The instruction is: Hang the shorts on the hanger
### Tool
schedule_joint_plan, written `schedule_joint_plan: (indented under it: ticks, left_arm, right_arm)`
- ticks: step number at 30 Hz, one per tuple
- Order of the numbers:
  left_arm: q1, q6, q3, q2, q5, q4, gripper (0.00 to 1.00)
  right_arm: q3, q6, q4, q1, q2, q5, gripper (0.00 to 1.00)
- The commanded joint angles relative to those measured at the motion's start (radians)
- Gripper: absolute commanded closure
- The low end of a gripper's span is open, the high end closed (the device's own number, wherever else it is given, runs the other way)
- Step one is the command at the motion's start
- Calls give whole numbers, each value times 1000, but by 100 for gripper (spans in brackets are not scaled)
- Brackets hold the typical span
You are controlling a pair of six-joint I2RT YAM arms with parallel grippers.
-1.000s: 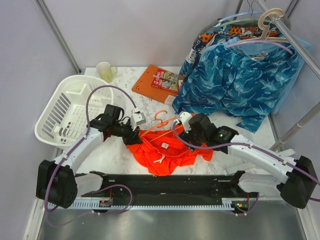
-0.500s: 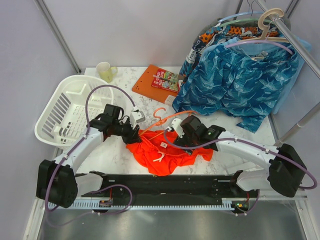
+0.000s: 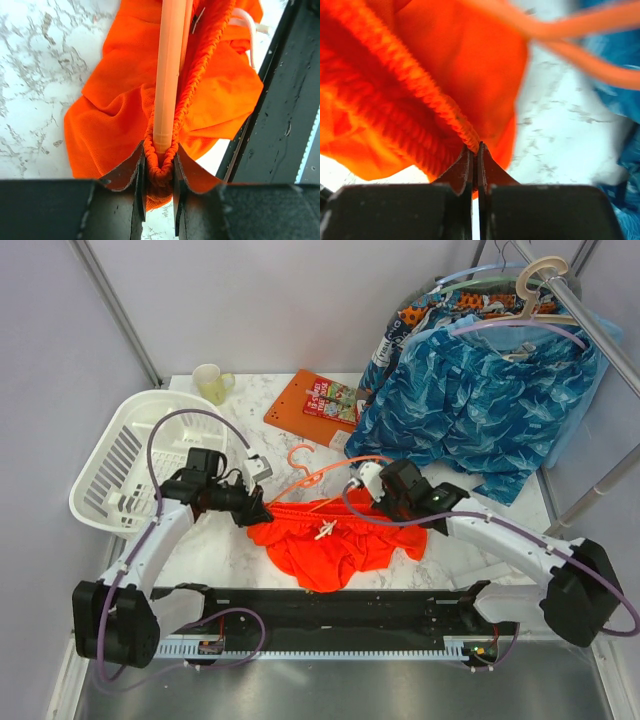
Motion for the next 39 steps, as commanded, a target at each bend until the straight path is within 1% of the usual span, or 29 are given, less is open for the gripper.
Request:
schedule_joint_plan:
  ticks: [1, 4, 6, 7, 8, 9, 10, 11, 13, 16, 17, 18, 23, 26, 30, 31, 32, 34, 39]
  left_arm:
    - [85, 120, 44, -62, 47, -103, 98]
    - [156, 202, 59, -67, 113, -180, 98]
    - [162, 278, 70, -66, 126, -214, 98]
    - [197, 320, 73, -64, 132, -266, 98]
    - [206, 388, 75, -66, 135, -283, 98]
    - [217, 406, 73, -67, 141, -297, 98]
    - [228, 424, 75, -69, 141, -307, 98]
    - [226, 490, 79, -64, 146, -358, 98]
    - [228, 541, 84, -66, 143, -390, 98]
    - [228, 573, 88, -66, 101, -406, 98]
    - [228, 631, 85, -66, 77, -433, 98]
    - [228, 647, 76, -66, 58, -432, 98]
    - [228, 656, 61, -39, -77, -406, 98]
    - [222, 644, 65, -35, -113, -381, 98]
    - [200, 616, 107, 23, -173, -377, 98]
    - [184, 602, 116, 40, -187, -377, 98]
    - [176, 596, 136, 43, -189, -378, 98]
    - [121, 563, 156, 51, -193, -380, 98]
    - [-19, 460, 217, 60, -212, -369, 98]
  right_arm:
    - [3, -57, -35, -150, -97, 78, 100]
    - [12, -68, -33, -267, -118, 28, 100]
    - [20, -62, -30, -328, -118, -15, 100]
    - [32, -48, -29, -342, -108, -36, 100]
    - [38, -44, -27, -356, -101, -47, 100]
    - [43, -36, -24, -379, -95, -50, 100]
    - [47, -34, -18, -390, -88, -54, 100]
    - [47, -39, -4, -396, -75, -58, 100]
    - [61, -40, 2, -408, -61, -63, 100]
    - [95, -33, 1, -420, -45, -77, 100]
    - [102, -37, -1, -420, -43, -75, 100]
    - [106, -50, -2, -420, -41, -77, 100]
    - [130, -97, -22, -422, -72, -81, 100]
    - [142, -119, -50, -422, -95, -99, 100]
    - [187, -143, -87, -420, -110, -127, 100]
    - [196, -149, -99, -422, -117, -127, 100]
    - [207, -151, -105, -417, -121, -171, 100]
    - [236, -148, -127, -398, -127, -190, 100]
    - [291, -99, -148, -279, -132, -184, 100]
